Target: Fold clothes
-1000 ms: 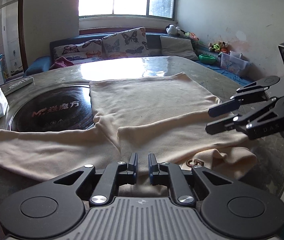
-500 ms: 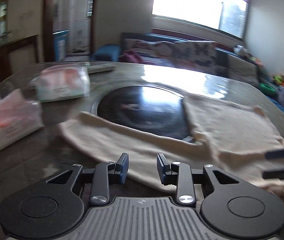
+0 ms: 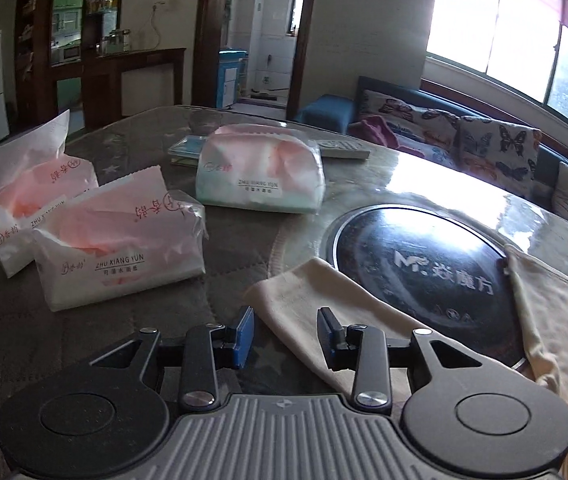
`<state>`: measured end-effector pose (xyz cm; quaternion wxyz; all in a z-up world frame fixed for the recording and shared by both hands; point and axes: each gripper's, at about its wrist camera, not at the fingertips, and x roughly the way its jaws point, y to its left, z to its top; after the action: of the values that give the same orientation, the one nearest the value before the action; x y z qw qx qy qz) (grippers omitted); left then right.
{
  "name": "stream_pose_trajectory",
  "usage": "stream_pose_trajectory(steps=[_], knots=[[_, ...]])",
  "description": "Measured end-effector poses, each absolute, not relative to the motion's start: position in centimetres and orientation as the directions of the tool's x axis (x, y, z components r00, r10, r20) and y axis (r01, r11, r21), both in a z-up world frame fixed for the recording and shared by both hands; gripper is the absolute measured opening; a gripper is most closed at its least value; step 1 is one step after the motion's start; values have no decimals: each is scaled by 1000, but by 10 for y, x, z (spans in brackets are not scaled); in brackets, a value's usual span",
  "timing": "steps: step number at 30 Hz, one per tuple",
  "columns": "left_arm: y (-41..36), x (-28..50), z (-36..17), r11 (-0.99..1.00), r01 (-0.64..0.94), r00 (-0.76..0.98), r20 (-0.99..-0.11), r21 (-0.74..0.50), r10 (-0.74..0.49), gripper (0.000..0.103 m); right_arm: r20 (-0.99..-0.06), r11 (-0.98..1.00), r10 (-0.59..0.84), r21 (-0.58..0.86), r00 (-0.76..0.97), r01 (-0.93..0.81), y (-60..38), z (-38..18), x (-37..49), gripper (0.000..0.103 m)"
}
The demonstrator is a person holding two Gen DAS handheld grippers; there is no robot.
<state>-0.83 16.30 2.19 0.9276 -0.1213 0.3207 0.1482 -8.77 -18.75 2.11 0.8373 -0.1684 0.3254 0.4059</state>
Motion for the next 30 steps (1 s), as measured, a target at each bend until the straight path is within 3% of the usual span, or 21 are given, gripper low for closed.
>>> stream_pose_trajectory(steps=[4, 6, 7, 10, 16, 23, 30], knots=[[169, -4, 17, 907, -388, 743, -637, -163, 204, 35, -663, 639, 568, -18, 488, -769, -201, 32, -89, 39], [170, -2, 16, 903, -397, 745, -632, -164, 213, 27, -655, 654, 564, -19, 503, -757, -208, 35, -90, 39], [171, -1, 16, 901, -401, 746, -630, -167, 215, 15, -651, 661, 561, -19, 511, -750, -211, 37, -90, 39], [173, -2, 18, 893, -404, 756, -622, -196, 205, 5, -632, 684, 560, -13, 537, -729, -222, 43, -93, 39], [144, -23, 55, 922, -283, 843, -528, -265, 107, 5, -596, 748, 533, 0, 600, -664, -252, 53, -99, 39], [65, -49, 107, 952, 19, 903, -403, -305, -147, 5, -559, 840, 473, 51, 681, -541, -297, 56, -103, 39], [-13, -69, 117, 898, 251, 845, -370, -362, -385, 5, -539, 898, 407, 89, 737, -430, -340, 50, -113, 39]])
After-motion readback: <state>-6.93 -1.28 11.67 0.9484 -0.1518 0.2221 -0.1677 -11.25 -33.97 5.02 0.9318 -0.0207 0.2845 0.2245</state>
